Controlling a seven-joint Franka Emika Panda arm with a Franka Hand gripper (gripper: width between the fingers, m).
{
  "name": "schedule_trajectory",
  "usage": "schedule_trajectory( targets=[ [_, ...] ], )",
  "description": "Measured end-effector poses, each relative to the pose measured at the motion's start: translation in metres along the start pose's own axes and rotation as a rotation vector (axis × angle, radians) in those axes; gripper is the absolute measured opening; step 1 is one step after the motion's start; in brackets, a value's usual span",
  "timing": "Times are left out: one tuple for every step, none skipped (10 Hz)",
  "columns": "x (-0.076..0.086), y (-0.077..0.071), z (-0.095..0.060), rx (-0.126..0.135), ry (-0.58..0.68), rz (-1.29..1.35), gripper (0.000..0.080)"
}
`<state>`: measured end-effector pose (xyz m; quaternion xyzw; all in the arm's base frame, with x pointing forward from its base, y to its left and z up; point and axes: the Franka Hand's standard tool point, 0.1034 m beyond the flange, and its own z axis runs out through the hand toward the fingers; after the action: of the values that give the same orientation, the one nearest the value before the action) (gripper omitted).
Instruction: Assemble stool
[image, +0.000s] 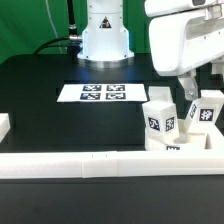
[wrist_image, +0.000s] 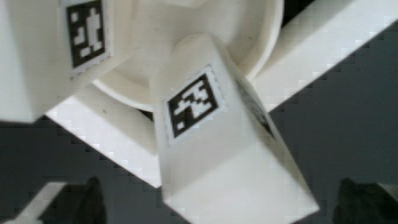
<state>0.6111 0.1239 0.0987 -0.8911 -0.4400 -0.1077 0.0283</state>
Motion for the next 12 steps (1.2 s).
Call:
schedule_trajectory(
  targets=[
    [-0.001,0.001,0.0,-0.003,-0.004,-0.056,0.0649],
    [-0.002,0.001,0.001,-0.004,-0.007,-0.09,0.0649],
    [-0.003,0.0,0.005,-0.007,-0.023,-0.195,0.0649],
    [-0.003,0.001,0.006,-0.011,-0.032,-0.265,0.0649],
    [-0.002,0.001,0.006,-0.017,-0.038,-0.326,0.0649],
    [-0.002,0.001,0.006,-0.02,-0.046,-0.392,0.0649],
    [-0.002,0.001,0.007,-0.023,-0.052,-0.427,0.0649],
    [-0.002,0.001,0.009,-0.023,-0.059,-0.472,0.0649],
    [-0.003,0.001,0.012,-0.022,-0.063,-0.51,0.0649],
    [-0.002,0.002,0.014,-0.022,-0.067,-0.545,0.0649],
    [-0.002,0.002,0.016,-0.019,-0.067,-0.544,0.0526],
    [-0.001,0.001,0.017,-0.019,-0.067,-0.528,0.0526]
  ],
)
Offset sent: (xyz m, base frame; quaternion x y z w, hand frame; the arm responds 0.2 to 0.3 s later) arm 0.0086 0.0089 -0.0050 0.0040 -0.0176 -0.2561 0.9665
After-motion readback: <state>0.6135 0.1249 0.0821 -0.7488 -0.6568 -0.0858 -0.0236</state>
